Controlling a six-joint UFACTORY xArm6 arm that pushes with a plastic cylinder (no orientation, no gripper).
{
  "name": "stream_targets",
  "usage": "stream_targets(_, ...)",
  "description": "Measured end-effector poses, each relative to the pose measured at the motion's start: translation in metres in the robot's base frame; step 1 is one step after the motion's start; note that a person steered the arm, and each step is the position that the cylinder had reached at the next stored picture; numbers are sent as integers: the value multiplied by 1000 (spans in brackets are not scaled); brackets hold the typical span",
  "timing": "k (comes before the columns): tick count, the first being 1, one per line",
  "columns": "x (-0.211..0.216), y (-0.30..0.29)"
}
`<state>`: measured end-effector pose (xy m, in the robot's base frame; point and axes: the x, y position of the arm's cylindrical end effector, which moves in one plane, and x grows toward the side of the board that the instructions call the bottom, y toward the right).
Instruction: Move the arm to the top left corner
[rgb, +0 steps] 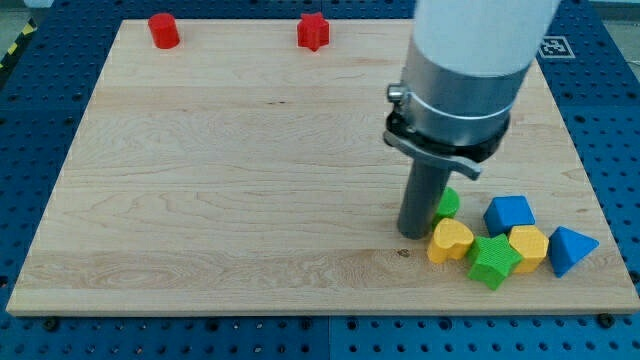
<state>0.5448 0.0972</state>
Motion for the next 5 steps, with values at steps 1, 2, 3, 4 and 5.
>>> stream_targets(1, 0, -2)
stream_targets(2, 0, -40)
stream_targets(3, -26, -65)
stream_targets(4, -83, -107)
stream_targets(5, -134, -179)
